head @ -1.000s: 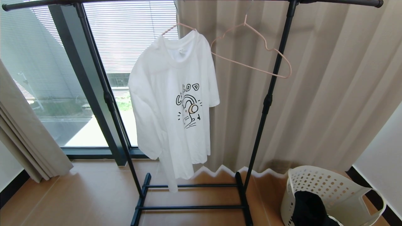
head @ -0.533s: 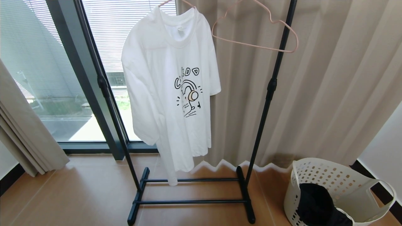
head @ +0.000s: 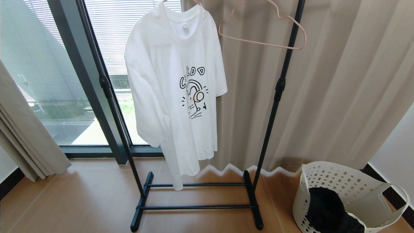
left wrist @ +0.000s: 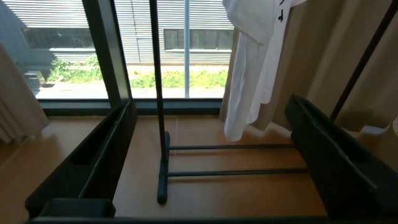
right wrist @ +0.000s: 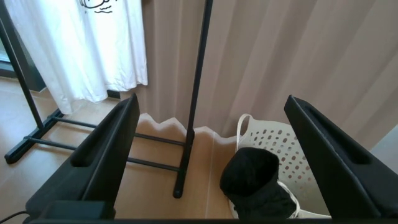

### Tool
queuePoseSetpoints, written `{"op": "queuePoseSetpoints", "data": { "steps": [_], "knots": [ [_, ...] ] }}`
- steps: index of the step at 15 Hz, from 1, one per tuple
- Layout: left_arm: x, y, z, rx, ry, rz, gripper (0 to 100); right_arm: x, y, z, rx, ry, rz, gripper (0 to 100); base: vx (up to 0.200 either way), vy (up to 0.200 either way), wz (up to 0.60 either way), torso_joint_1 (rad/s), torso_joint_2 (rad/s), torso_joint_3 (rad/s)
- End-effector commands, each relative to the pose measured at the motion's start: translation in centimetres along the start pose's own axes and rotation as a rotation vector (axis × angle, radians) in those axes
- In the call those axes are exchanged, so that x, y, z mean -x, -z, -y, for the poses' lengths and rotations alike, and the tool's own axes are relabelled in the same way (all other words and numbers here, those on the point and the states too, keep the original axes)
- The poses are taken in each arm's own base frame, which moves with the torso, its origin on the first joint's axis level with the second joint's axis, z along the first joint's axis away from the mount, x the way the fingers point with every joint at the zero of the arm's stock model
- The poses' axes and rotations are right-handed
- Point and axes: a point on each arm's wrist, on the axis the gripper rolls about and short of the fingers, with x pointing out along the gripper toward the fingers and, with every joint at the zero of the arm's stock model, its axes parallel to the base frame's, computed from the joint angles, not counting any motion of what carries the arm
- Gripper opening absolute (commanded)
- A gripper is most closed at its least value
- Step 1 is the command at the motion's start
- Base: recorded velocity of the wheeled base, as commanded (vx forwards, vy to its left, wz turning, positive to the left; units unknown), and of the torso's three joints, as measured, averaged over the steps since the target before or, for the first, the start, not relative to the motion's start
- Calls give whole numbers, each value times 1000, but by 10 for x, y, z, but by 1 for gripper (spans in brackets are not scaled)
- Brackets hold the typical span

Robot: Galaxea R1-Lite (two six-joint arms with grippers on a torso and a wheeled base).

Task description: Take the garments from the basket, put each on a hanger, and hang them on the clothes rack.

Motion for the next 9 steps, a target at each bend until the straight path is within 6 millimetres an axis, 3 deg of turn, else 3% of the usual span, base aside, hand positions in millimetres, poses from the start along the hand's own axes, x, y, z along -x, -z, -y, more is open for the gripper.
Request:
{"op": "queuePoseSetpoints", "data": {
  "steps": [1, 3, 7, 9],
  "knots": [
    [0, 0, 0, 0, -1, 0, 100, 0, 0, 0, 0, 0, -1, 100, 0, 0, -600, -2, 2, 12],
    [0, 0, 0, 1, -1, 0, 100, 0, 0, 0, 0, -1, -1, 100, 0, 0, -600, 7, 232, 225],
    [0, 0, 0, 1, -1, 0, 100, 0, 0, 0, 0, 0, -1, 100, 0, 0, -600, -1, 8, 6],
    [0, 0, 0, 0, -2, 0, 100, 0, 0, 0, 0, 0, -1, 100, 0, 0, 0, 1, 57, 57]
  ]
}}
